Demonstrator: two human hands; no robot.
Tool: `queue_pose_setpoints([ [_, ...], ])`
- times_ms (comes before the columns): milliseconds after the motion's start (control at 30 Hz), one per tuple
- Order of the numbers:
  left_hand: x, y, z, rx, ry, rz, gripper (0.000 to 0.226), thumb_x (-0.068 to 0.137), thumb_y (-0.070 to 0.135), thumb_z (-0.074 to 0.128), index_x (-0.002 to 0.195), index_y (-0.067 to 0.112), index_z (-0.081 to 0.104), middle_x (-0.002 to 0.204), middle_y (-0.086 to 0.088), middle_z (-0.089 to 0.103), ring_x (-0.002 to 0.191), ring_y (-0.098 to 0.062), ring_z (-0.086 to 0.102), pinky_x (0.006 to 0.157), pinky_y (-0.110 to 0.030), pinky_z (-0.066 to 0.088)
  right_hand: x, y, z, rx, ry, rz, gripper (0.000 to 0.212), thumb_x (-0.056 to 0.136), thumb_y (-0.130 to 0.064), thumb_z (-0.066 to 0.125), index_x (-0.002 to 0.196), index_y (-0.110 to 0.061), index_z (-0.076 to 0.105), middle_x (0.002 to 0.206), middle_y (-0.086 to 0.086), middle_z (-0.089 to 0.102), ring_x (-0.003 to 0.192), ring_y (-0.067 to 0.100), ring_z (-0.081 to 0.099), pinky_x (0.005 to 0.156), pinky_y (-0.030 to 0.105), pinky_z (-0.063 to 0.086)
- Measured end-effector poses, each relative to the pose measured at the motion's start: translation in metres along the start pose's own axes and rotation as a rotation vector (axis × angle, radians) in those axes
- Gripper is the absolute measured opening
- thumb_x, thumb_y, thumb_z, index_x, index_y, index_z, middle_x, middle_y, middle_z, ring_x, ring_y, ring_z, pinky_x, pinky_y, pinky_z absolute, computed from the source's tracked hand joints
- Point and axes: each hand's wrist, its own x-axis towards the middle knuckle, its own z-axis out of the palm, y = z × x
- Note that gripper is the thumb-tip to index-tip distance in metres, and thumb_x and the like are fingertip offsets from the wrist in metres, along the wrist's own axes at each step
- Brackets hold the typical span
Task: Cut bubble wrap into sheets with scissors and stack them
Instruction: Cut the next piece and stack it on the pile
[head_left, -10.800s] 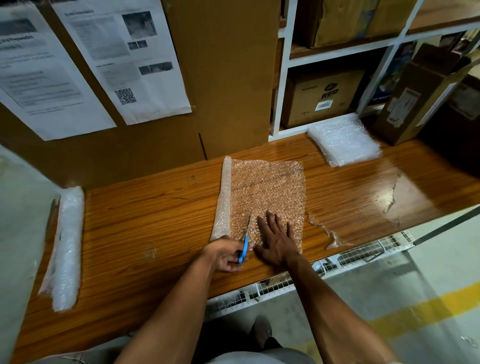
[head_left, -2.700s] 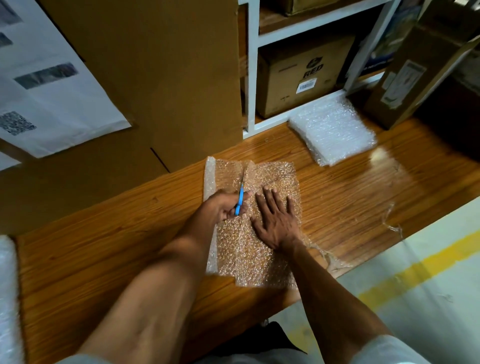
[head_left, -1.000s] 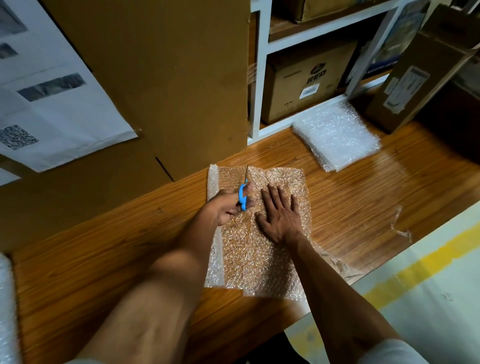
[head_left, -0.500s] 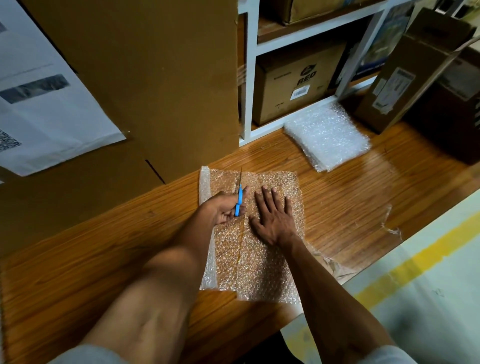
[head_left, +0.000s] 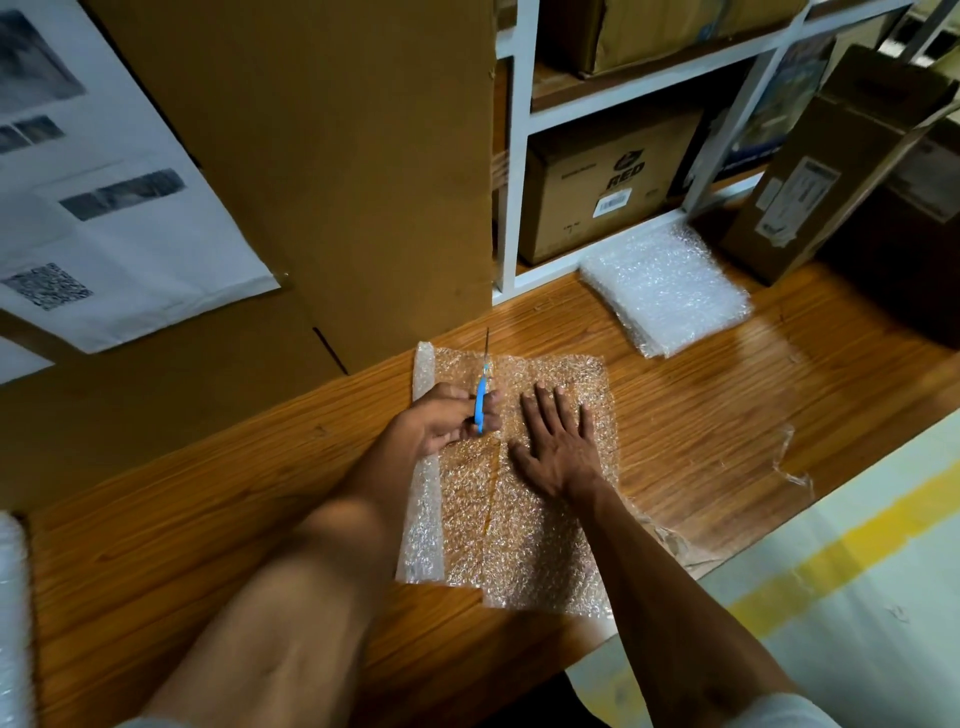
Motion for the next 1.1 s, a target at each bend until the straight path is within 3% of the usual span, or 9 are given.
queue_pose_setpoints([
  [133, -0.014, -0.013, -0.014, 0.249, 0.012, 0.007, 0.043, 0.078, 0.035, 0.081, 0.109, 0.006, 0.075, 0.094, -0.011, 0.079, 0.072, -0.014, 0.065, 0.058, -0.025, 0.045, 0.001, 0.000, -0.005, -0.011, -0.037, -0.004, 0.080, 0.103, -0.071, 0.011, 0.164, -0.030, -0.019, 0.171, 0.003, -0.027, 0.157, 0.028, -0.025, 0.122, 0.056, -0.020],
  [233, -0.021, -0.021, -0.020, 0.279, 0.040, 0.027, 0.031, 0.090, 0.016, 0.077, 0.112, -0.004, 0.070, 0.089, -0.010, 0.076, 0.062, -0.010, 0.066, 0.054, -0.021, 0.050, 0.004, 0.000, -0.007, -0.009, -0.067, 0.000, 0.082, 0.102, -0.072, 0.013, 0.164, -0.030, -0.018, 0.170, 0.003, -0.028, 0.157, 0.028, -0.026, 0.120, 0.056, -0.021],
  [367, -0.030, -0.033, -0.024, 0.378, 0.021, 0.028, 0.029, 0.089, 0.003, 0.077, 0.114, -0.009, 0.065, 0.109, -0.018, 0.075, 0.085, -0.019, 0.077, 0.059, -0.022, 0.057, 0.007, -0.006, -0.018, 0.095, -0.059, 0.029, 0.077, 0.106, -0.065, 0.019, 0.168, -0.024, 0.001, 0.173, 0.003, -0.015, 0.160, 0.027, -0.015, 0.124, 0.057, -0.014],
  [467, -0.034, -0.041, -0.023, 0.348, 0.025, 0.033, 0.034, 0.088, 0.002, 0.079, 0.116, -0.007, 0.064, 0.118, -0.019, 0.072, 0.089, -0.020, 0.077, 0.063, -0.026, 0.060, 0.001, -0.029, -0.035, 0.392, 0.141, 0.049, 0.072, 0.105, -0.061, 0.018, 0.155, -0.016, 0.045, 0.166, 0.011, 0.036, 0.153, 0.030, 0.032, 0.127, 0.053, 0.021],
  [533, -0.035, -0.045, -0.019, 0.361, 0.045, 0.047, 0.039, 0.084, 0.006, 0.083, 0.117, -0.003, 0.065, 0.122, -0.015, 0.070, 0.097, -0.024, 0.076, 0.068, -0.027, 0.062, -0.005, -0.049, -0.046, 0.827, 0.141, 0.055, 0.070, 0.102, -0.066, 0.027, 0.132, -0.015, 0.065, 0.135, 0.011, 0.066, 0.122, 0.026, 0.063, 0.109, 0.048, 0.050],
  [633, -0.035, -0.051, -0.014, 0.403, 0.103, 0.069, 0.039, 0.083, 0.009, 0.085, 0.115, 0.000, 0.065, 0.118, -0.019, 0.070, 0.100, -0.030, 0.074, 0.077, -0.037, 0.065, -0.010, -0.069, -0.058, 1.213, -0.008, 0.053, 0.046, 0.107, -0.054, 0.048, 0.112, -0.014, 0.070, 0.108, 0.005, 0.078, 0.096, 0.023, 0.076, 0.086, 0.042, 0.064],
  [733, -0.038, -0.054, -0.013, 0.343, 0.103, 0.070, 0.043, 0.089, -0.002, 0.075, 0.129, -0.002, 0.058, 0.127, -0.018, 0.063, 0.104, -0.030, 0.073, 0.077, -0.037, 0.065, -0.008, -0.071, -0.057, 1.208, 0.020, 0.058, 0.016, 0.108, -0.019, 0.057, 0.107, -0.008, 0.068, 0.104, 0.010, 0.077, 0.094, 0.026, 0.077, 0.085, 0.042, 0.065],
  [800, -0.040, -0.058, -0.012, 0.366, 0.101, 0.081, 0.046, 0.091, -0.004, 0.071, 0.134, 0.000, 0.056, 0.133, -0.018, 0.060, 0.102, -0.029, 0.072, 0.081, -0.038, 0.065, -0.006, -0.068, -0.054, 1.191, 0.039, 0.078, 0.012, 0.106, -0.009, 0.057, 0.104, -0.008, 0.068, 0.101, 0.012, 0.077, 0.091, 0.026, 0.078, 0.085, 0.046, 0.065],
  [1100, -0.044, -0.073, 0.010, 0.565, 0.516, 0.373, 0.036, 0.093, 0.014, 0.076, 0.129, 0.013, 0.071, 0.112, -0.008, 0.076, 0.065, -0.015, 0.075, 0.059, -0.036, 0.065, -0.003, -0.075, -0.064, 0.971, 0.241, 0.159, 0.008, 0.099, -0.012, 0.068, 0.092, -0.012, 0.071, 0.081, 0.004, 0.074, 0.075, 0.019, 0.075, 0.070, 0.038, 0.066],
])
